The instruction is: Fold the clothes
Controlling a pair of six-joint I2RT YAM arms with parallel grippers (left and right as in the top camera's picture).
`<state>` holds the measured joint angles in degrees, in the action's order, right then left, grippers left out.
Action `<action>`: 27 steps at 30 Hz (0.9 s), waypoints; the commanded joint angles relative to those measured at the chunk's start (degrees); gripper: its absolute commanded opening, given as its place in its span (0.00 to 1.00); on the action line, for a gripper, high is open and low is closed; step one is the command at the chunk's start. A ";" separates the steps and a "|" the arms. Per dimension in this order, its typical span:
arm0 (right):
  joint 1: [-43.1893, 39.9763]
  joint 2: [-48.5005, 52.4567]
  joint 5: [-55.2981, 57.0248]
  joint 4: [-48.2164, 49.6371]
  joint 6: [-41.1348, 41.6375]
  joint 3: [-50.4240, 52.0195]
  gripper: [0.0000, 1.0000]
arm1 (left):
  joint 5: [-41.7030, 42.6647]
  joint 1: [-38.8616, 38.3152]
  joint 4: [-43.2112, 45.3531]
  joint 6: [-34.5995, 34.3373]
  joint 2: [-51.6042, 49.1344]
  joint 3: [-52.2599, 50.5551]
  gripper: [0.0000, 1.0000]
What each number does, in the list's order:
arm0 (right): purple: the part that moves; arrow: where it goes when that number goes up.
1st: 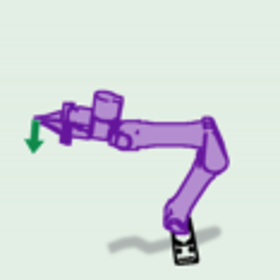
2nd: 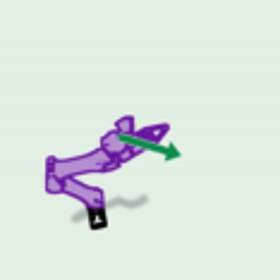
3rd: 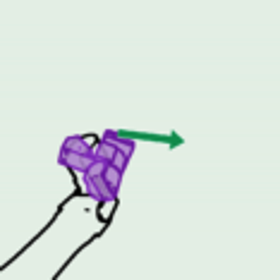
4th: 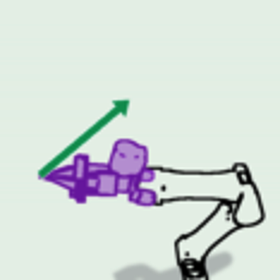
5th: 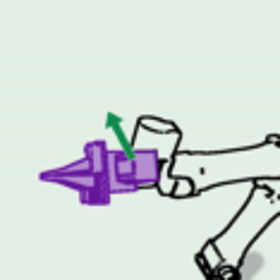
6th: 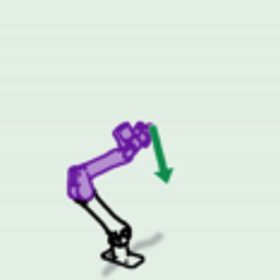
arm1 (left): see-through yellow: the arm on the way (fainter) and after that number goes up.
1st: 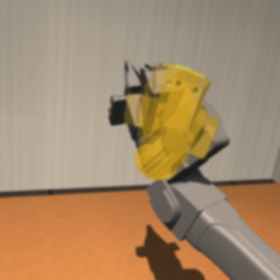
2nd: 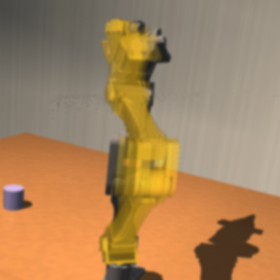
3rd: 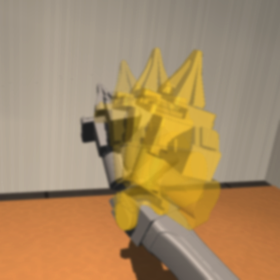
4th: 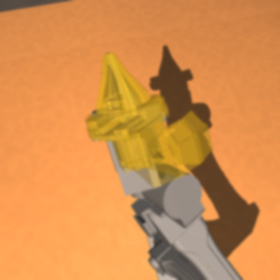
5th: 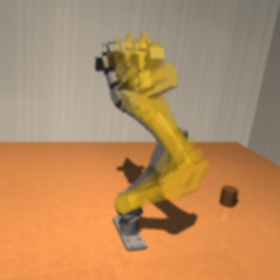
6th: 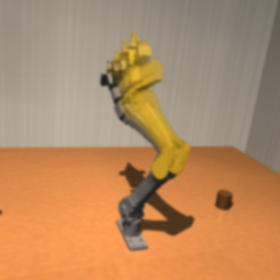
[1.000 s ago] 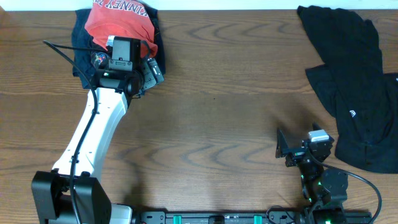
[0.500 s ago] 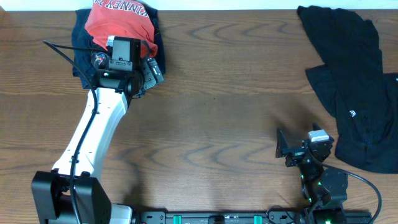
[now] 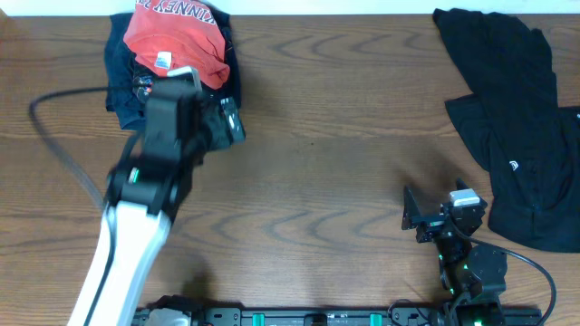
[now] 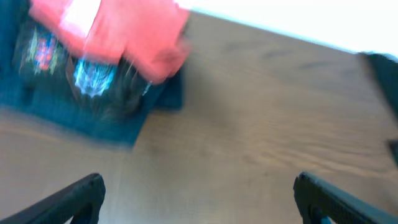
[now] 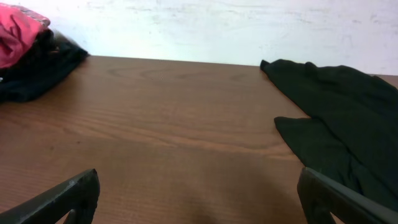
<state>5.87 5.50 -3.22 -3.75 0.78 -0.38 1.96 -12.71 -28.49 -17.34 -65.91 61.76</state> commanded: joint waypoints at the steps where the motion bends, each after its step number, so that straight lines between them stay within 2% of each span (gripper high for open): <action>1: -0.61 -0.24 0.22 -0.26 -0.63 0.07 0.99 | 7.78 -0.07 6.91 19.10 8.35 -11.58 0.98; 4: -0.61 -0.24 0.22 -0.26 -0.63 0.07 0.99 | 8.11 0.24 14.84 22.53 17.25 -22.69 0.98; 10: -0.61 -0.24 0.22 -0.26 -0.63 0.07 0.99 | 8.13 4.57 27.02 22.47 35.56 -43.43 0.98; 19: -0.61 -0.24 0.22 -0.26 -0.63 0.07 0.99 | 7.50 7.30 27.54 22.49 54.14 -57.92 0.98; 27: -0.61 -0.24 0.22 -0.26 -0.63 0.07 0.99 | 5.88 7.30 25.00 22.49 60.00 -61.53 0.98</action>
<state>5.85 5.50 -3.11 -3.81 0.78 -0.38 8.54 -5.72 -1.41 4.56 -7.84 1.30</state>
